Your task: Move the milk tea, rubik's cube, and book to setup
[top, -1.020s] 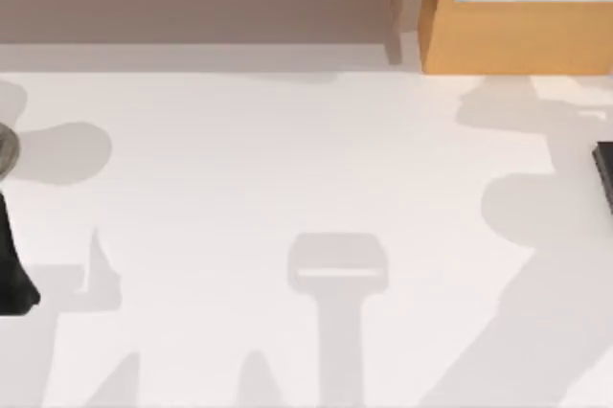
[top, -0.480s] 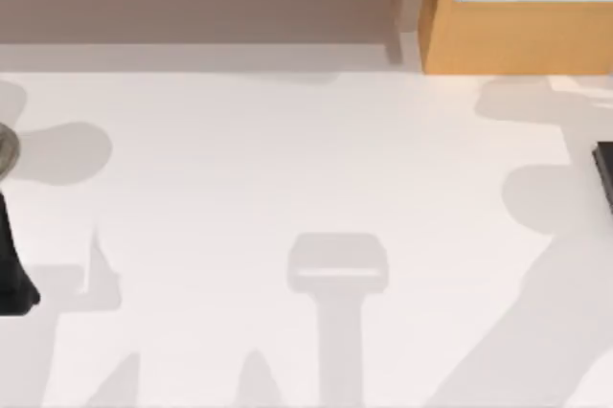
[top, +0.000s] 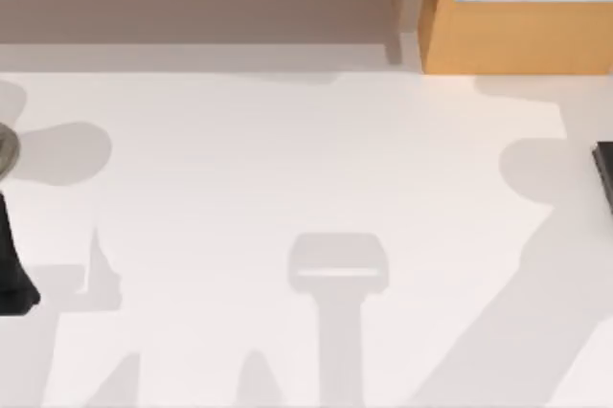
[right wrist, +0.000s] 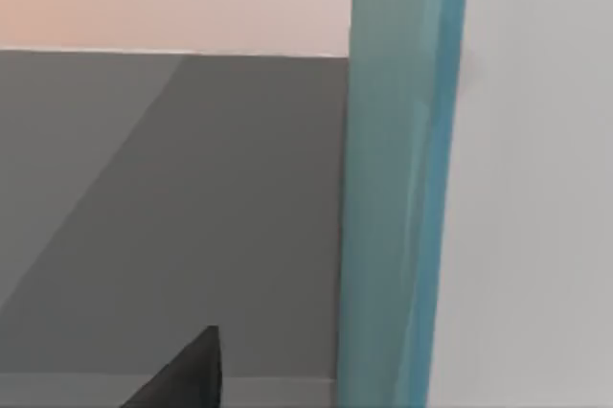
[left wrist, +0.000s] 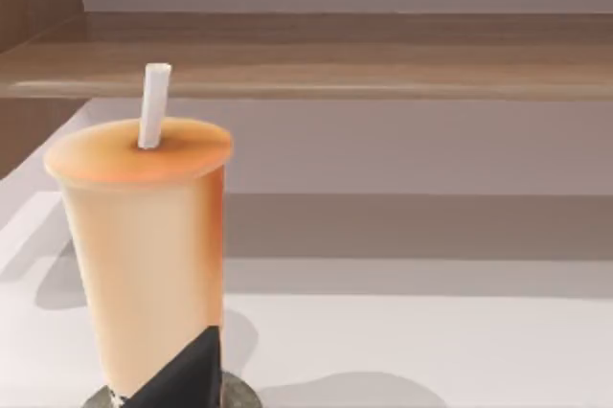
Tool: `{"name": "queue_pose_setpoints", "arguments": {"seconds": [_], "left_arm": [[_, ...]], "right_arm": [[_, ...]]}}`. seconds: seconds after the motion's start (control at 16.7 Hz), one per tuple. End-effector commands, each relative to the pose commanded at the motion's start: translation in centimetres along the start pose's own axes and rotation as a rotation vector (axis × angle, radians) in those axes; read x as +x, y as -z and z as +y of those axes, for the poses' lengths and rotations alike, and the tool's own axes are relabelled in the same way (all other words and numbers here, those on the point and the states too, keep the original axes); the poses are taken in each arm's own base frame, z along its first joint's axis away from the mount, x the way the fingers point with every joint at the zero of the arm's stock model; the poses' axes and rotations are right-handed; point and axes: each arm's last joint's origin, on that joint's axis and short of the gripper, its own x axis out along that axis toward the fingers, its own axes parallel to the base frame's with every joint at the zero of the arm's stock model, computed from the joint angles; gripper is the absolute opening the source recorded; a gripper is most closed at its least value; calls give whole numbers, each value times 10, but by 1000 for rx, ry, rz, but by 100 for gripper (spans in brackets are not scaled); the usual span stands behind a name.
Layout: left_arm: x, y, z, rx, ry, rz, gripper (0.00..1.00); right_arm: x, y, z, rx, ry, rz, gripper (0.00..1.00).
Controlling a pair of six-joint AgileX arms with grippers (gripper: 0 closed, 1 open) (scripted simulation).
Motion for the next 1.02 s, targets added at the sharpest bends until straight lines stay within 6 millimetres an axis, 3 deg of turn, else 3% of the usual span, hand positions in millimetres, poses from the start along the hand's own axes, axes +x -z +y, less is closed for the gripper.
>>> {"name": "queue_pose_setpoints", "arguments": {"seconds": [0.18,0.96,1.02], "left_arm": [[0,0,0,0,0,0,100],[0,0,0,0,0,0,100],[0,0,0,0,0,0,100]], "right_arm": [[0,0,0,0,0,0,100],[0,0,0,0,0,0,2],[0,0,0,0,0,0,0]]}}
